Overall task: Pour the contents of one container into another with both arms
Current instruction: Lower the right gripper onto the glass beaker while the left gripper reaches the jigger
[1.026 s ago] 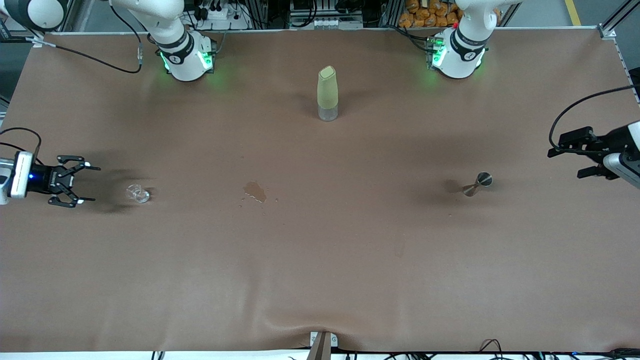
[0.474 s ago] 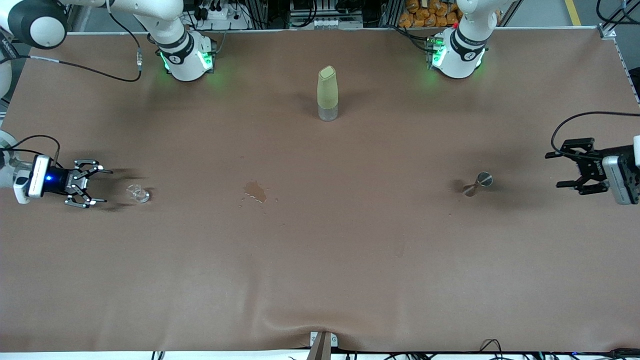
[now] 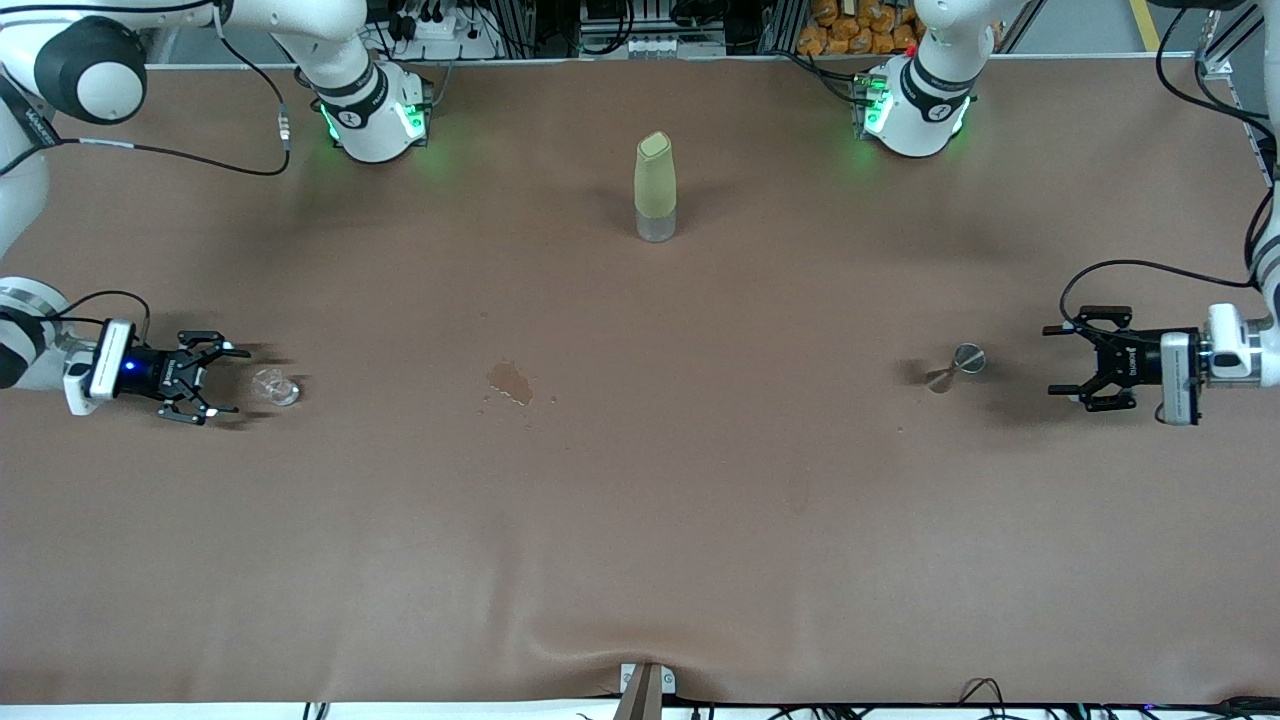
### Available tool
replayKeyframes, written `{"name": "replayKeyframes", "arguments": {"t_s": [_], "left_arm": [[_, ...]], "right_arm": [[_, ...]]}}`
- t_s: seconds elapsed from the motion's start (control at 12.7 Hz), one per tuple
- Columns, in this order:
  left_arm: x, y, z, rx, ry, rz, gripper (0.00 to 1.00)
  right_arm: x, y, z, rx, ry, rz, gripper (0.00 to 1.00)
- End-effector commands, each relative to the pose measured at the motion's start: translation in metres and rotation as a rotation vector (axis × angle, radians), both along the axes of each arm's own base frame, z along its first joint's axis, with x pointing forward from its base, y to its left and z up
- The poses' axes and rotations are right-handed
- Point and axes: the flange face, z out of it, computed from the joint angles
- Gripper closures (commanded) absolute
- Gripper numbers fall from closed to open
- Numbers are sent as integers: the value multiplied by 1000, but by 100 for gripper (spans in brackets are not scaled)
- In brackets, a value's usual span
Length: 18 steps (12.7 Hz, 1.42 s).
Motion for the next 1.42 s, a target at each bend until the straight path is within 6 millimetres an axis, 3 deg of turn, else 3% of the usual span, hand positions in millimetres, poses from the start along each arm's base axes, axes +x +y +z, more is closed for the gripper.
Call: {"name": "replayKeyframes", "arguments": {"t_s": [0.0,0.24,0.71,0.95,1.11,1.18,1.34], "left_arm": [[3,-1,-13,-63,-26,-15,0],[9,-8,-30,-97,-39,-2,0],[14,-5,-42,-169,-166,4,0],[6,-16,-70,-256,-279,-43,0],[-6,-22,-91,-301,-336,-69,0],[-13,-23,-104,-325,-365,-83,0],[-20,-26,-111,-338,-358,-85,0]], "right_arm": [[3,1,-16,39,-18,-2,0],[6,7,-24,37,-22,-5,0],[10,25,-41,78,-17,-29,0],[12,26,-41,82,-43,-31,1],[12,26,-41,83,-60,-31,11],[11,24,-41,83,-61,-34,12],[12,25,-41,83,-59,-33,12]]}}
